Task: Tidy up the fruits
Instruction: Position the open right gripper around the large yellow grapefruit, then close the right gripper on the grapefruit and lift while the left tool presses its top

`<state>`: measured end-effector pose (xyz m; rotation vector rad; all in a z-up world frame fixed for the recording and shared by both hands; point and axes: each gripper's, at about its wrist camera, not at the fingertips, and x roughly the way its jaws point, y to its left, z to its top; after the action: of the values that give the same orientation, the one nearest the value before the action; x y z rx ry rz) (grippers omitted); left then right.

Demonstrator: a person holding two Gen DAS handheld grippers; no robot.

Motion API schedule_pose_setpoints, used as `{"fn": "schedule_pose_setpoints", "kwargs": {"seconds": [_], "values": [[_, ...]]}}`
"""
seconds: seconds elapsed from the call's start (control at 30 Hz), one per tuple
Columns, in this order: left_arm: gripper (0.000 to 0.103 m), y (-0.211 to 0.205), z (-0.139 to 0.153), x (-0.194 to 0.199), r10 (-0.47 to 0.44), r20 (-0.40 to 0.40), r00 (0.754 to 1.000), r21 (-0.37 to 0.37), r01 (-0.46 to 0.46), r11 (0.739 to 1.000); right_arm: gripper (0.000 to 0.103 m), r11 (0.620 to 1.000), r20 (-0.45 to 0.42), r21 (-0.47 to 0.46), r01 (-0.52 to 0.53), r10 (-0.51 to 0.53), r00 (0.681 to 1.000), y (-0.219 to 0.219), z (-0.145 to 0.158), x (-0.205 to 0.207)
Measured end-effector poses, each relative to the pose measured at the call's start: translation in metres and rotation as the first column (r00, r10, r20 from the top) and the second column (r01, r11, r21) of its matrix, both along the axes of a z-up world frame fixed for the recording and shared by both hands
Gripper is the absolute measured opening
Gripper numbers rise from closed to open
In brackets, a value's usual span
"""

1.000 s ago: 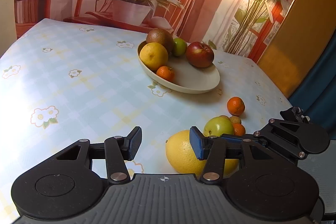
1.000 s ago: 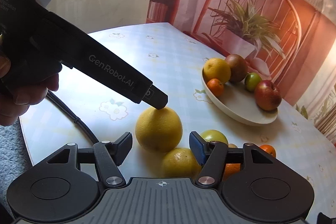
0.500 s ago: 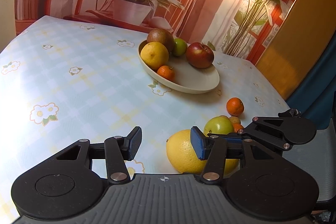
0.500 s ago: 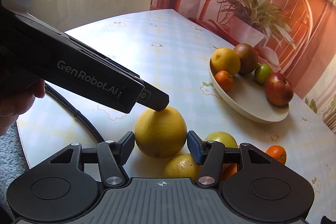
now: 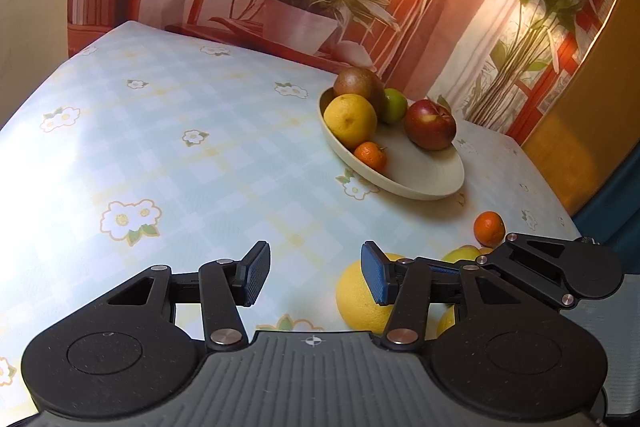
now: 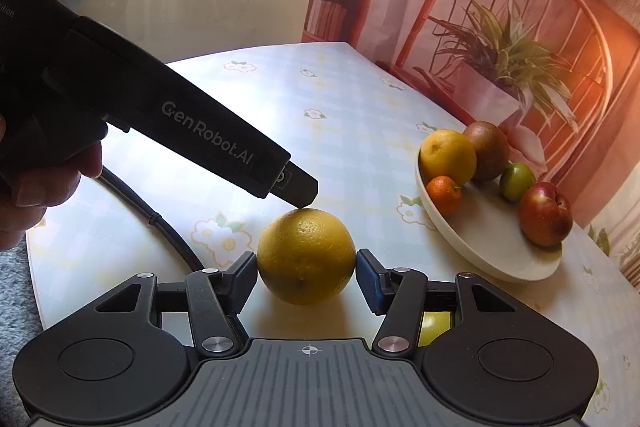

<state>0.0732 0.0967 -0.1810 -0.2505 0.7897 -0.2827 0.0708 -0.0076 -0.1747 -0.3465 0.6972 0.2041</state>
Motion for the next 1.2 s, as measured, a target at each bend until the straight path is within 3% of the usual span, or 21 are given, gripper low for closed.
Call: {"fn": "schedule_pose_setpoints", "kwargs": {"seconds": [0.2, 0.73, 1.03, 1.2], "values": [[0.051, 0.016, 0.006, 0.003, 0.004, -0.005, 1.000, -0.064, -0.004, 0.998, 0.050, 0.999, 0.012, -0.027, -0.028, 0.028, 1.000, 0.009, -0.001, 0.016], [0.057, -0.010, -0.006, 0.009, -0.118, -0.034, 0.992, -0.094, 0.115, 0.989, 0.050, 1.000, -0.018, 0.018, 0.008, -0.007, 1.000, -0.008, 0.002, 0.013], [0.056, -0.006, -0.018, 0.019, -0.131, -0.114, 0.985, -0.209, 0.105, 0.972, 0.050, 0.998, -0.005, 0.060, 0.029, -0.028, 1.000, -0.017, -0.003, 0.006], [0.054, 0.008, -0.027, 0.021, -0.101, -0.143, 0.984, -0.340, 0.047, 0.939, 0.050, 0.996, -0.003, 0.083, 0.040, -0.040, 0.999, -0.020, -0.004, 0.004]]}}
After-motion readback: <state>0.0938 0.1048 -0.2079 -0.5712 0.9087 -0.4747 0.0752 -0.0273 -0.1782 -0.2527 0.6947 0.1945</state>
